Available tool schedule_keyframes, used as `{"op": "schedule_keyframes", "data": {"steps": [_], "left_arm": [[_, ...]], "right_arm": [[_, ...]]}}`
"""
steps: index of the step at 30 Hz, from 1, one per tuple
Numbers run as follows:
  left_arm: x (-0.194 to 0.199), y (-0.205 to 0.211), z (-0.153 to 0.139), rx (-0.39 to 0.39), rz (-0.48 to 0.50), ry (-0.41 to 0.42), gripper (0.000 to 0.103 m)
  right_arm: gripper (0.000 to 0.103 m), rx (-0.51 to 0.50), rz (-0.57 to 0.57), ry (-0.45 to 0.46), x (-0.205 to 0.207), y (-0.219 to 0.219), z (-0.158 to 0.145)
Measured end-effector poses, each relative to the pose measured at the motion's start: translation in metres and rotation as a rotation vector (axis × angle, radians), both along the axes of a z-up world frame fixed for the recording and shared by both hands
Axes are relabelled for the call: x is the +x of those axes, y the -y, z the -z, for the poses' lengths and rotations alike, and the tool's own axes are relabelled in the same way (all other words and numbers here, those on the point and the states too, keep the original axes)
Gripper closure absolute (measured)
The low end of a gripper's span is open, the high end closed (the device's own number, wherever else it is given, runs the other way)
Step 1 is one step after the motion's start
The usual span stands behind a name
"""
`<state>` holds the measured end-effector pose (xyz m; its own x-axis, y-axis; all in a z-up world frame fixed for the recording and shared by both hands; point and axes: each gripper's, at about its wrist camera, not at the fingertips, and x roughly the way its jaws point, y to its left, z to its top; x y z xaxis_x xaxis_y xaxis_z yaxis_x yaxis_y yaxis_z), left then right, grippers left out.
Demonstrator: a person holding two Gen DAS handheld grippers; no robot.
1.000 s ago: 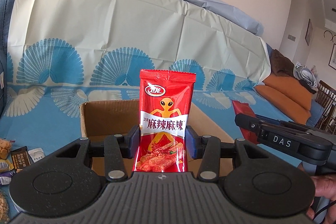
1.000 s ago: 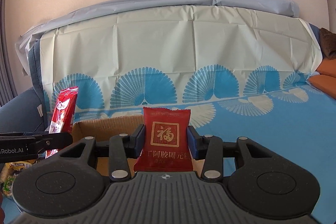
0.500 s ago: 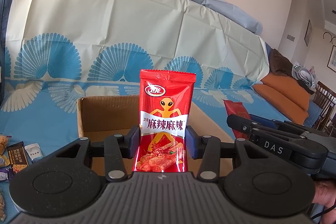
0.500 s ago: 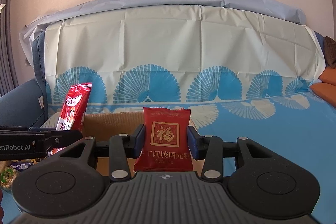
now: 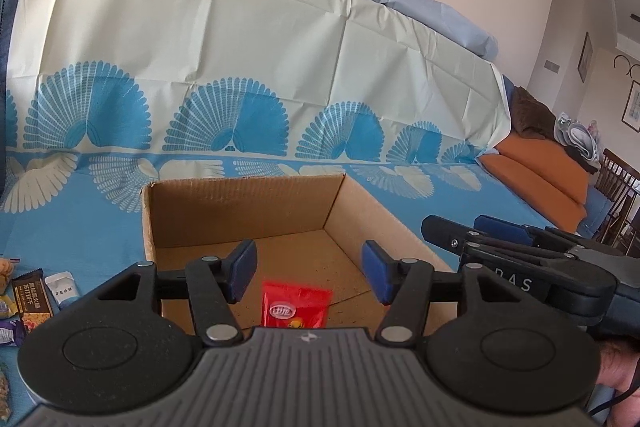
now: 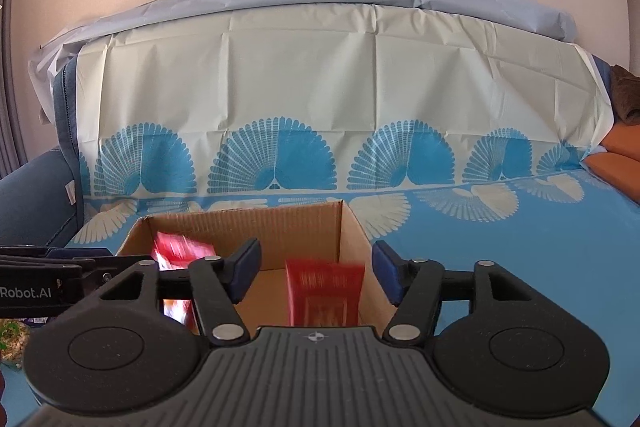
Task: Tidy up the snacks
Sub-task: 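Carry both packets over the box and open both tools to drop them, then move both open tools back from the box toward the snack pile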
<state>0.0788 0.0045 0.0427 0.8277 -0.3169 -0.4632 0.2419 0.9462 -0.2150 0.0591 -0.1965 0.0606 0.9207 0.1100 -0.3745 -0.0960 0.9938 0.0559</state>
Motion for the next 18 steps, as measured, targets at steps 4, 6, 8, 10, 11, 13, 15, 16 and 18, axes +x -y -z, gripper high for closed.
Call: {"op": "schedule_keyframes", "data": {"steps": [4, 6, 8, 10, 11, 13, 15, 16, 18], "left_arm": [[-0.001, -0.004, 0.0, 0.001, -0.011, 0.0, 0.039], [-0.001, -0.007, -0.001, 0.0, -0.021, 0.003, 0.039], [-0.002, -0.01, -0.001, 0.001, -0.03, 0.006, 0.039], [-0.002, -0.014, -0.002, -0.001, -0.042, 0.006, 0.039], [-0.003, -0.016, -0.002, -0.005, -0.049, 0.004, 0.039], [-0.004, -0.023, -0.003, -0.017, -0.064, 0.003, 0.039], [-0.007, -0.029, -0.004, -0.028, -0.082, 0.012, 0.039], [-0.01, -0.033, -0.004, -0.03, -0.092, 0.022, 0.039], [-0.016, -0.039, -0.005, -0.025, -0.101, 0.042, 0.04]], "right_arm": [[0.034, -0.008, 0.007, -0.005, 0.001, -0.003, 0.001], [0.034, -0.009, 0.007, -0.005, 0.002, -0.003, 0.001], [0.034, -0.014, 0.01, -0.009, 0.003, -0.005, 0.002], [0.033, -0.022, 0.013, -0.012, 0.004, -0.008, 0.002], [0.033, -0.027, 0.017, -0.012, 0.005, -0.01, 0.002], [0.033, -0.037, 0.024, -0.009, 0.004, -0.013, 0.002], [0.033, -0.038, 0.029, -0.003, 0.002, -0.015, 0.002], [0.033, -0.035, 0.03, 0.0, 0.002, -0.017, 0.002], [0.033, -0.021, 0.031, 0.007, 0.0, -0.019, 0.001]]}}
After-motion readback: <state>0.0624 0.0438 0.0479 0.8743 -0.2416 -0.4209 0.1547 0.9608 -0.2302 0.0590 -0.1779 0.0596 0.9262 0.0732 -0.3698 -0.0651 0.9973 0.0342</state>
